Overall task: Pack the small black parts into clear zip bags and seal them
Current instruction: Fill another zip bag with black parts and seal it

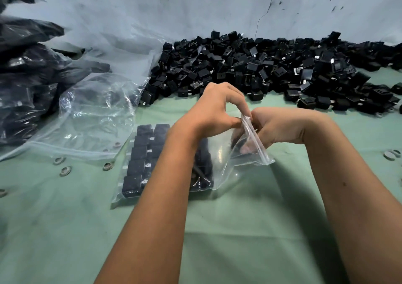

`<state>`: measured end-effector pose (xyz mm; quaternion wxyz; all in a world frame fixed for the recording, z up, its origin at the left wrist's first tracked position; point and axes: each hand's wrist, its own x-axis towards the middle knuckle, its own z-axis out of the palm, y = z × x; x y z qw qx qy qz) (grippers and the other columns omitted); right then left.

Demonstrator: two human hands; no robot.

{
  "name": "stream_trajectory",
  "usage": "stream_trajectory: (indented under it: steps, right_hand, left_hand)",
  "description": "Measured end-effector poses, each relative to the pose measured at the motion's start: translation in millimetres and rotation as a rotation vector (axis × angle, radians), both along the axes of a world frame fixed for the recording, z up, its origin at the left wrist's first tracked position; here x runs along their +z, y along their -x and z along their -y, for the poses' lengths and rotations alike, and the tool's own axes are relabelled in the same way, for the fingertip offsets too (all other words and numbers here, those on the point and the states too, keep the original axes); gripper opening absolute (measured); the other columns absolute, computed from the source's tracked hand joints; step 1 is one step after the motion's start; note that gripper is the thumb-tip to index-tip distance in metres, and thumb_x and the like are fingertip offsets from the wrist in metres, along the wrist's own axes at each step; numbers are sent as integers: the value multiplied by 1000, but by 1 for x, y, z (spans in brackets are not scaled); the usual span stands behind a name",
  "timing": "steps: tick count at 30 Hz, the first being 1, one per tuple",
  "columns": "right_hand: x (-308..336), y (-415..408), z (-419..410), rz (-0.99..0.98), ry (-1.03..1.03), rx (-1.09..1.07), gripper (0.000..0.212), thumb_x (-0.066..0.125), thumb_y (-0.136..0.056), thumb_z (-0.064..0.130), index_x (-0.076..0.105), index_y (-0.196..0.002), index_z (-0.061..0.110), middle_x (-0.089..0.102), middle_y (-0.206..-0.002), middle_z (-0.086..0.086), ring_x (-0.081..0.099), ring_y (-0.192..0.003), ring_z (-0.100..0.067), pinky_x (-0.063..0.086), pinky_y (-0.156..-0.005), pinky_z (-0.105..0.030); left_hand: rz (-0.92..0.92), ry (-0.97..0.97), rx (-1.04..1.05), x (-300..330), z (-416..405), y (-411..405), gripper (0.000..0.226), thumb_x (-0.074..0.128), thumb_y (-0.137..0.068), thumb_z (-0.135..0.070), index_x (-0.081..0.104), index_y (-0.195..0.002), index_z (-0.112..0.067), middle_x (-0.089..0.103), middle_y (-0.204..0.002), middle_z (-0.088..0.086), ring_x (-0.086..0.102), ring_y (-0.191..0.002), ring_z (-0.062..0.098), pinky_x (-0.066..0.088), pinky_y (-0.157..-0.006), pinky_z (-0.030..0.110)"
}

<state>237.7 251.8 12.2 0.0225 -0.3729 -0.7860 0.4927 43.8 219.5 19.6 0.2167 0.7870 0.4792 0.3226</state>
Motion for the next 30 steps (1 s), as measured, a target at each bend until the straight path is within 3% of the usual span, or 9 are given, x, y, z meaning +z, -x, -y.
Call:
stream_trajectory:
  steps: [2, 4, 7, 9, 11, 15, 20, 23, 30]
  right_hand:
    - [-1, 8, 2, 11, -78, 41, 33, 84, -79, 5, 74, -110, 9, 79, -102, -2, 75, -98, -21, 61, -88, -38]
    - [-2, 12, 5, 1, -110, 46, 37, 83, -74, 14, 76, -110, 14, 78, -103, -2, 73, -101, -21, 60, -92, -39]
    - [-7, 12, 6, -59, -59, 72, 24, 79, -87, 11, 79, -109, 16, 77, -107, -11, 71, -106, -34, 57, -97, -53]
    - [-12, 11, 5, -73, -28, 116, 21, 78, -90, 12, 80, -110, 17, 76, -107, -18, 71, -104, -43, 57, -94, -58]
    - [-16, 12, 7, -55, -50, 175, 22, 79, -90, 12, 80, -109, 21, 78, -106, -15, 72, -101, -41, 59, -90, -59]
    - [-20, 15, 8, -65, -103, 265, 23, 81, -86, 22, 80, -109, 25, 79, -104, -1, 76, -98, -24, 61, -90, -46]
    - [-23, 22, 7, -122, -48, 347, 22, 80, -88, 12, 80, -109, 17, 80, -105, 4, 76, -100, -17, 59, -85, -23]
    - [-25, 22, 2, -142, 28, 330, 23, 79, -87, 6, 79, -110, 12, 79, -107, -2, 76, -101, -20, 58, -81, -20]
    - [-21, 24, 0, -33, 90, 326, 24, 78, -88, 7, 81, -105, 25, 80, -106, -1, 76, -100, -17, 57, -80, -20]
  left_hand:
    - [34, -9, -9, 2, 0, 0, 32, 86, -73, -5, 77, -78, -36, 63, -116, -5, 55, -121, 20, 42, -109, 40]
    - [86, -16, -20, 4, 0, 0, 32, 86, -72, -3, 77, -77, -34, 65, -113, -6, 59, -114, 11, 44, -100, 26]
    - [185, 0, -44, 8, 4, 1, 29, 88, -72, -5, 78, -78, -31, 68, -111, -6, 62, -105, -1, 38, -86, 7]
    - [181, 12, -42, 9, 5, -1, 26, 87, -73, -4, 79, -79, -28, 68, -112, -6, 62, -106, 1, 39, -86, 10]
    - [153, 29, -38, 10, 6, -3, 24, 85, -74, -4, 80, -81, -26, 68, -113, -6, 62, -109, 3, 41, -90, 16]
    - [119, 57, -59, 11, 8, -4, 25, 80, -74, -4, 80, -84, -26, 69, -114, -7, 60, -114, 4, 42, -93, 20]
    - [137, 116, -77, 10, 8, -4, 24, 79, -73, -4, 80, -85, -25, 72, -112, -4, 60, -117, 13, 48, -100, 34]
    - [146, 131, -74, 9, 8, -2, 23, 80, -73, -4, 80, -85, -25, 73, -111, -2, 60, -118, 17, 49, -102, 39]
    - [165, 132, -85, 9, 8, -1, 24, 79, -74, -1, 80, -85, -22, 75, -108, 0, 62, -114, 14, 47, -95, 25]
